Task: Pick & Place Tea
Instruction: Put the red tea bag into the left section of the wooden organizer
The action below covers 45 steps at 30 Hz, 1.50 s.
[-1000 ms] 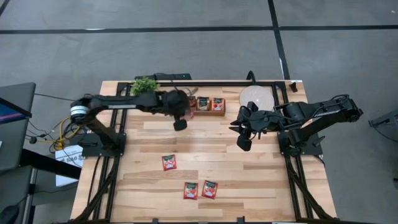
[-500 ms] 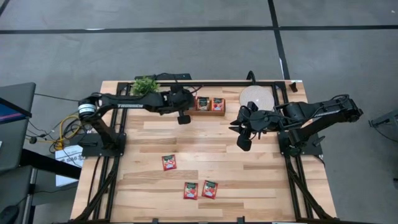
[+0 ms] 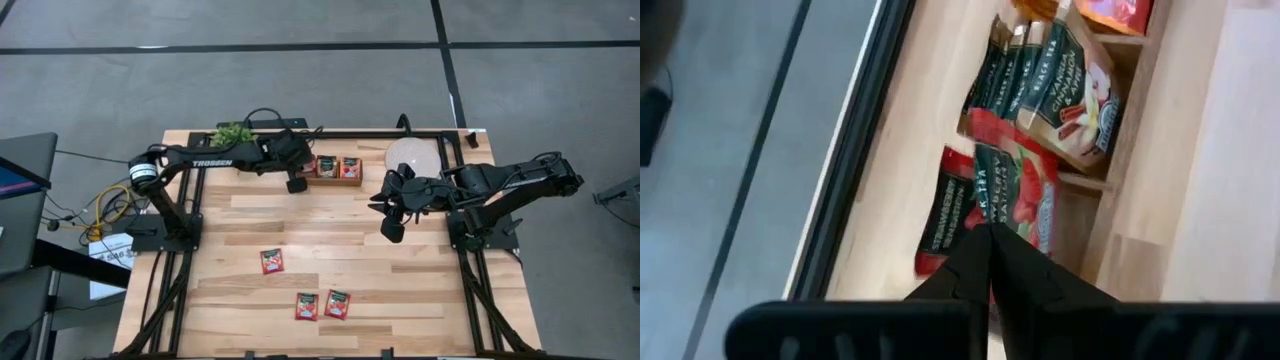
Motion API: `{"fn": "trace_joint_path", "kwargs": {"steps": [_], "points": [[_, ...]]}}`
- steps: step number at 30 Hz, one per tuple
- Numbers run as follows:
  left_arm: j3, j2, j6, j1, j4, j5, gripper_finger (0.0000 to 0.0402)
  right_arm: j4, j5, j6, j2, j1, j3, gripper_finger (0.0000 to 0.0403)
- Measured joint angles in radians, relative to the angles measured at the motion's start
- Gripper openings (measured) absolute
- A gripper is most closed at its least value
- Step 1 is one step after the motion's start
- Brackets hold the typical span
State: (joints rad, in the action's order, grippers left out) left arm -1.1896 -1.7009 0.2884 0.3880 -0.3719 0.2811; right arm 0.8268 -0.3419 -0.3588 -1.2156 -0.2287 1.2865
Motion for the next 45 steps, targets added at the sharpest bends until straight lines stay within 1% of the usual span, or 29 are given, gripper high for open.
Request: {"fn": "trace_joint_path", "kwargs": {"steps": [8, 12, 16, 22, 27, 39, 45], "points": [[0.0, -0.033, 0.009, 0.022, 0.02, -0.004, 0.0, -0.001, 0.0, 0.0, 0.0, 0.0, 0.0, 0.0075], [0.0, -0.033, 0.024, 0.026, 0.016, 0.009, 0.0, -0.001, 0.0, 0.0, 0.0, 0.0, 0.0, 0.0075], [0.0, -0.028, 0.057, 0.026, 0.016, 0.047, 0.0, -0.001, 0.0, 0.0, 0.0, 0.0, 0.0, 0.0075], [0.0, -0.027, 0.065, 0.033, 0.02, 0.045, 0.0, -0.001, 0.0, 0.0, 0.0, 0.0, 0.0, 0.0075], [0.0, -0.027, 0.122, 0.038, 0.019, 0.106, 0.0, -0.002, 0.0, 0.0, 0.0, 0.0, 0.0, 0.0075], [0.0, -0.027, 0.109, 0.044, 0.015, 0.005, 0.0, -0.003, 0.0, 0.0, 0.0, 0.0, 0.0, 0.0075], [0.0, -0.027, 0.107, 0.044, 0.015, -0.005, 0.0, -0.006, 0.0, 0.0, 0.0, 0.0, 0.0, 0.0075]]}}
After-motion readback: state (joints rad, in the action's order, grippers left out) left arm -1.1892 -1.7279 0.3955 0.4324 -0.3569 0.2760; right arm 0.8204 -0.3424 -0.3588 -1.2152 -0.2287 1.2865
